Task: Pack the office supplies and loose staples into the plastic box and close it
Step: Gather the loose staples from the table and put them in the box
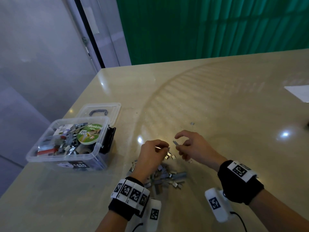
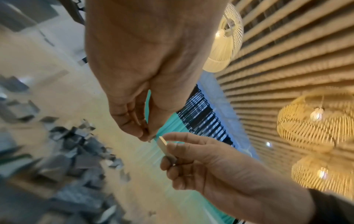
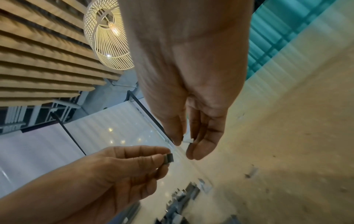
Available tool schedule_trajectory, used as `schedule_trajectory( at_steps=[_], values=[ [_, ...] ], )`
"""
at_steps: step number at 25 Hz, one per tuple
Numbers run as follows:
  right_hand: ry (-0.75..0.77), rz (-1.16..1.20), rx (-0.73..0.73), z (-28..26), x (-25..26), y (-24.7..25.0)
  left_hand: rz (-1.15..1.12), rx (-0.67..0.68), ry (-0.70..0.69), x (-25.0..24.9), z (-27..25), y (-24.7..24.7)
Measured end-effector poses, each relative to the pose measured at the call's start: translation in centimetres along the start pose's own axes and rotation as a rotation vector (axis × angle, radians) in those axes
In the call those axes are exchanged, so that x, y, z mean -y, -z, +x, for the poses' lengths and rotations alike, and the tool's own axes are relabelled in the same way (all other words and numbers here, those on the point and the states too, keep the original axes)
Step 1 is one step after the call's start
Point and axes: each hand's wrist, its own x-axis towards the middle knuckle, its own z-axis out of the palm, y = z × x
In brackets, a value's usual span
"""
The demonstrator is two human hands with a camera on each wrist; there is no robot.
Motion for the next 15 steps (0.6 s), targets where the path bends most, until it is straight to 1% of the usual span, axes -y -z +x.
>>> schedule_trajectory(
  at_steps=[2, 4, 7, 10, 12, 15],
  values=[
    [0.031, 0.060, 0.028, -0.2, 1.3, 0.2, -0.146, -0.016, 0.006, -0.9, -0.1, 0.5],
    [0.048, 0.104, 0.035, 0.0, 2.6, 0.3, -0.253, -0.033, -0.032, -1.8, 0.0, 1.0],
    [0.050, 0.163, 0.015, 0.4, 3.9, 0.1, -0.360, -0.073, -0.043, -2.9, 0.2, 1.9],
    [0.052, 0.190, -0.013, 0.7, 4.4, 0.1, -0.392, -0.088, -0.033, -2.9, 0.5, 2.3],
    [0.050, 0.233, -0.002, 0.9, 4.3, 0.1, -0.391, -0.092, -0.014, -2.6, 0.8, 2.4],
    [0.062, 0.198, -0.007, 1.1, 4.3, -0.3, -0.368, -0.116, 0.006, -2.6, 0.9, 2.5]
  ],
)
